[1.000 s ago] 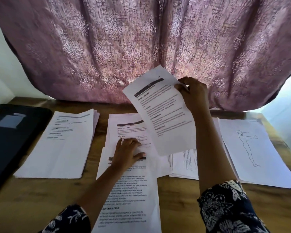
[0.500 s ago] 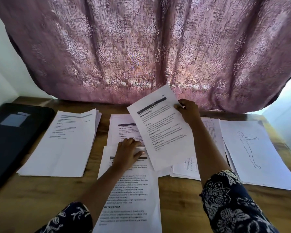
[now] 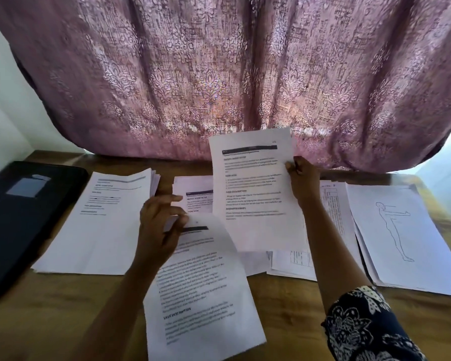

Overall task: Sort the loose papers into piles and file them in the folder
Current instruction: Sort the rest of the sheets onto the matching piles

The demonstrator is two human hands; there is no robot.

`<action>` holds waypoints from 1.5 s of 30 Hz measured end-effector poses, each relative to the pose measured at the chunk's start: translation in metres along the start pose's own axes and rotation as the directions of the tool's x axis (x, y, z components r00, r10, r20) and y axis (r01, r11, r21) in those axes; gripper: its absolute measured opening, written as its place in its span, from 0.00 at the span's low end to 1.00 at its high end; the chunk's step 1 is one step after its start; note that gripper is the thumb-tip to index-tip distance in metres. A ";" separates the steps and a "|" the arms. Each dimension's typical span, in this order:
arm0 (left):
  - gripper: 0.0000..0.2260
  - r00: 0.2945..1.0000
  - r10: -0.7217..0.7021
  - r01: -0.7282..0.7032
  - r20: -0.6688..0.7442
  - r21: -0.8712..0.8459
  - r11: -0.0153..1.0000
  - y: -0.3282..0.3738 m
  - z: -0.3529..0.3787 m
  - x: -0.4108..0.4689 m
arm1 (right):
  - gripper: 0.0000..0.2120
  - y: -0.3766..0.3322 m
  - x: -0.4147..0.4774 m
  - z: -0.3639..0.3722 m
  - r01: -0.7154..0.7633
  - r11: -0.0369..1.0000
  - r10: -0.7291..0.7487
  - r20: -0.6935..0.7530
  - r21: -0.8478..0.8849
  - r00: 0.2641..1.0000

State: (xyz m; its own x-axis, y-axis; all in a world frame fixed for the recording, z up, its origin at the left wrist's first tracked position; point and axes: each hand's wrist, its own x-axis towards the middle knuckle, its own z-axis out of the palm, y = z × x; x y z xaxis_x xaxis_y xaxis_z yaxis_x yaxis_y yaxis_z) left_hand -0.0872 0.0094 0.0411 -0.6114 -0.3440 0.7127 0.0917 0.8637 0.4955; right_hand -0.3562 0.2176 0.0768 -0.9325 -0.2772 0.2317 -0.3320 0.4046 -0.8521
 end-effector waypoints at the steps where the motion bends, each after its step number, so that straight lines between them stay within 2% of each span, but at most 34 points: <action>1: 0.07 1.000 0.005 -0.005 0.004 -0.004 1.000 0.004 0.000 0.007 | 0.05 -0.003 -0.007 0.005 0.000 1.000 0.000 0.021 0.004 1.000; 3: 0.14 0.999 0.020 -0.018 0.030 -0.049 0.999 0.009 0.008 0.021 | 0.05 -0.007 -0.023 0.021 -0.032 0.999 0.034 0.101 -0.014 0.994; 6: 0.11 0.990 0.065 -0.058 0.128 -0.054 0.997 0.003 0.036 0.035 | 0.05 -0.010 -0.055 0.044 -0.166 0.986 0.149 0.303 0.030 0.941; 8: 0.12 0.976 -0.015 0.017 0.215 -0.008 1.000 -0.008 0.054 0.039 | 0.05 -0.011 -0.074 0.049 -0.295 0.952 0.236 0.418 0.080 0.877; 11: 0.11 0.962 -0.111 0.099 0.250 0.059 0.993 -0.019 0.068 0.042 | 0.10 -0.009 -0.101 0.048 -0.480 0.872 0.355 0.552 0.095 0.755; 14: 0.14 0.923 -0.191 0.171 0.335 0.089 0.981 -0.025 0.075 0.035 | 0.12 -0.012 -0.124 0.050 -0.595 0.792 0.416 0.592 0.136 0.690; 18: 0.08 0.849 -0.310 0.306 0.427 0.081 0.949 -0.034 0.082 0.016 | 0.08 -0.008 -0.141 0.056 -0.601 0.799 0.449 0.637 0.029 0.627; 19: 0.08 0.833 -0.334 0.340 0.442 0.067 0.938 -0.034 0.083 0.012 | 0.08 -0.007 -0.140 0.058 -0.523 0.851 0.439 0.621 -0.054 0.649; 21: 0.09 0.824 -0.366 0.379 0.432 0.058 0.923 -0.038 0.084 0.006 | 0.09 -0.003 -0.131 0.060 -0.252 0.937 0.343 0.497 -0.242 0.797; 23: 0.10 0.831 -0.380 0.376 0.407 0.092 0.922 -0.044 0.086 0.003 | 0.09 -0.003 -0.116 0.063 -0.045 0.942 0.167 0.348 -0.333 0.922; 26: 0.11 0.812 -0.385 0.357 0.438 0.149 0.922 -0.050 0.085 0.010 | 0.11 0.000 -0.092 0.075 0.070 0.948 0.022 0.284 -0.309 0.959; 28: 0.11 0.779 -0.394 0.356 0.488 0.174 0.918 -0.053 0.083 0.018 | 0.15 0.003 -0.082 0.086 0.040 0.951 0.045 0.265 -0.307 0.963; 31: 0.11 0.712 -0.464 0.404 0.527 0.233 0.885 -0.058 0.081 0.028 | 0.20 0.006 -0.077 0.100 -0.082 0.969 0.131 0.202 -0.234 0.970; 34: 0.13 0.764 -0.427 0.367 0.483 0.218 0.904 -0.067 0.091 0.046 | 0.24 0.007 -0.079 0.104 -0.170 0.962 0.213 0.196 -0.214 0.957; 36: 0.13 0.780 -0.388 0.313 0.491 0.231 0.921 -0.078 0.105 0.069 | 0.25 0.006 -0.080 0.104 -0.191 0.946 0.252 0.226 -0.260 0.941; 39: 0.25 0.697 -0.421 0.233 0.581 0.371 0.899 -0.098 0.123 0.096 | 0.25 0.006 -0.080 0.111 -0.190 0.939 0.252 0.196 -0.286 0.948; 41: 0.28 0.655 -0.448 0.225 0.608 0.408 0.885 -0.109 0.130 0.101 | 0.23 0.008 -0.080 0.119 -0.249 0.941 0.287 0.150 -0.230 0.946; 45: 0.25 0.714 -0.421 0.211 0.559 0.402 0.891 -0.116 0.134 0.092 | 0.17 0.010 -0.082 0.129 -0.386 0.921 0.388 0.043 -0.045 0.921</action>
State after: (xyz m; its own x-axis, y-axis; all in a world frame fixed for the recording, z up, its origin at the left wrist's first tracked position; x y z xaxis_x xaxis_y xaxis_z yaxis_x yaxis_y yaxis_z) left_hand -0.2597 -0.0732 -0.0173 -0.9146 -0.4036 0.0230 -0.3631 0.8451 0.3923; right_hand -0.2643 0.1323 -0.0110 -0.9811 -0.1358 -0.1380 0.0481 0.5192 -0.8533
